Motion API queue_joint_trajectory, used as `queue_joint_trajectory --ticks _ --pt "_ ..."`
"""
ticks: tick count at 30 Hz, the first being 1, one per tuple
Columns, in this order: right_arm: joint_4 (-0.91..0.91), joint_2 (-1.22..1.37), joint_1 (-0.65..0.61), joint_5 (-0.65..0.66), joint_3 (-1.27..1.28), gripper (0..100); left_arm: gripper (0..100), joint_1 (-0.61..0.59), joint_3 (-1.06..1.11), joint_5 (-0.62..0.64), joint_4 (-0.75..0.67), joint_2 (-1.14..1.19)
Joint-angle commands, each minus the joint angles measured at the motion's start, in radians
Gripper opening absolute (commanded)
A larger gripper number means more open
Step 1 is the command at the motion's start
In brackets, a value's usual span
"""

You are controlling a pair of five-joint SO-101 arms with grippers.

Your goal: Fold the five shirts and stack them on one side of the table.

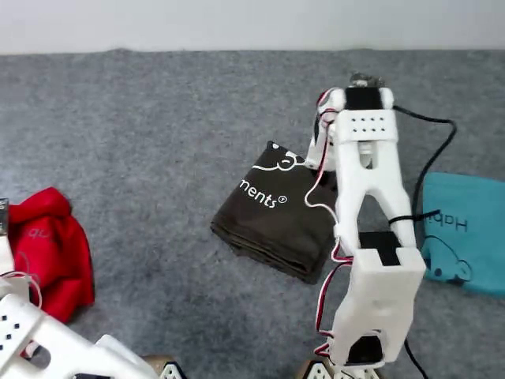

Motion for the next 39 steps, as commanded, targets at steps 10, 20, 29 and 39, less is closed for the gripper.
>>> queue_joint_trajectory --ticks 10,20,29,39 --pt "-0.067 0.096 -0.143 -0.255 0.028 49.7 2 0.0 -0.004 -0.009 -0.023 -0.012" --pt "-0.188 0.292 -0.088 -0.252 0.029 49.3 2 0.0 -0.004 -0.009 -0.023 -0.012" --pt "-0.203 0.407 -0.088 -0.21 0.009 28.8 2 0.0 -0.004 -0.009 -0.023 -0.015" --pt "-0.15 0.412 -0.081 -0.189 0.014 13.7 2 0.0 -0.004 -0.009 -0.023 -0.015"
